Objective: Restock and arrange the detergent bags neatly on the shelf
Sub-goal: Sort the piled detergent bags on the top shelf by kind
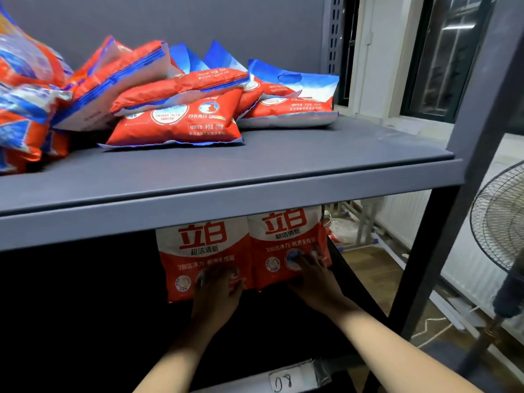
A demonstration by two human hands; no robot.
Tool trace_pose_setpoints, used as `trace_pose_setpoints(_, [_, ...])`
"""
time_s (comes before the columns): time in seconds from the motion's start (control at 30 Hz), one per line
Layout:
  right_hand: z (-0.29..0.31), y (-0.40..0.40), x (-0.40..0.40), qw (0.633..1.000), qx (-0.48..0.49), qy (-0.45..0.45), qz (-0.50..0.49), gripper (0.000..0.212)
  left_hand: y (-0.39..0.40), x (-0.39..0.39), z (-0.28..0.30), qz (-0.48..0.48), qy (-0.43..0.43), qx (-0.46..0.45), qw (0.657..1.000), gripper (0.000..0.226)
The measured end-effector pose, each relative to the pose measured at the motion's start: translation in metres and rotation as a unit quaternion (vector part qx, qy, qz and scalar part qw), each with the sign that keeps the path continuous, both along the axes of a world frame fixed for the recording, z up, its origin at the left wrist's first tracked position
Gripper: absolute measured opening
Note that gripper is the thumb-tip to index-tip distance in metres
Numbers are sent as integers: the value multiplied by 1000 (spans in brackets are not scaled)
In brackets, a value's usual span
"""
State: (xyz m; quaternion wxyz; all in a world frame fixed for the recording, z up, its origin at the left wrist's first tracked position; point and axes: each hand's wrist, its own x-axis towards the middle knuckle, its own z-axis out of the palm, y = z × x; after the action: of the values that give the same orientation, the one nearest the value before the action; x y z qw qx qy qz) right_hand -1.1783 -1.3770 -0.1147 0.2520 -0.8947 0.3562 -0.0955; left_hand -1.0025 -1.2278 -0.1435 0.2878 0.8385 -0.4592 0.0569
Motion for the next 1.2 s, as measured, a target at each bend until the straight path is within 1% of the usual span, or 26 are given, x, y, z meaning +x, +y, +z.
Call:
trace_pose_setpoints(0.07, [9, 9, -9, 1000, 4, -8, 17, 64, 10, -16, 11, -2, 19, 8, 1000, 31])
trace_pose_setpoints(0.17, [27, 23, -25, 999, -23, 4, 24, 58, 22, -37, 34, 9, 20, 26, 999, 27])
trace_pose_setpoints(0.3, [58, 39, -44, 996, -62, 54, 31, 60, 36, -69, 73, 52, -2, 70, 996, 34])
trace_pose_setpoints(0.37, [74, 50, -56, 994, -85, 59, 37, 61, 48, -89, 90, 58, -7, 72, 996, 35])
trace_pose_setpoints(0.4, [82, 56, -64, 993, -91, 56, 39, 59, 55, -100, 99, 57, -2, 69, 996, 34])
trace_pose_setpoints(0.47, [101, 70, -78, 993, -96, 51, 36, 47, 68, -120, 117, 60, 7, 51, 997, 29])
trace_pose_setpoints(0.5, [110, 78, -84, 993, -101, 41, 35, 43, 74, -129, 126, 61, 3, 36, 997, 28])
trace_pose_setpoints(0.6, [136, 99, -101, 986, -152, -37, 51, 50, 89, -150, 156, 53, -38, -36, 997, 29])
trace_pose_setpoints(0.63, [146, 106, -107, 983, -158, -74, 61, 48, 94, -155, 168, 49, -45, -70, 995, 27])
trace_pose_setpoints(0.73, [177, 121, -118, 971, -151, -167, 76, 31, 109, -164, 205, 50, -52, -160, 984, 17])
trace_pose_setpoints(0.83, [205, 134, -119, 960, -134, -237, 73, 24, 118, -163, 241, 76, -79, -221, 969, 23])
trace_pose_setpoints(0.93, [234, 142, -110, 947, -128, -288, 66, 23, 122, -146, 272, 103, -87, -227, 964, 19])
trace_pose_setpoints(1.03, [262, 145, -90, 935, -147, -316, 69, 23, 122, -118, 296, 114, -92, -220, 964, 15])
trace_pose_setpoints(1.13, [284, 140, -62, 931, -158, -324, 62, 23, 120, -84, 316, 117, -87, -229, 962, 17])
trace_pose_setpoints(1.2, [295, 131, -40, 934, -163, -315, 51, 23, 116, -61, 329, 112, -61, -225, 966, 22])
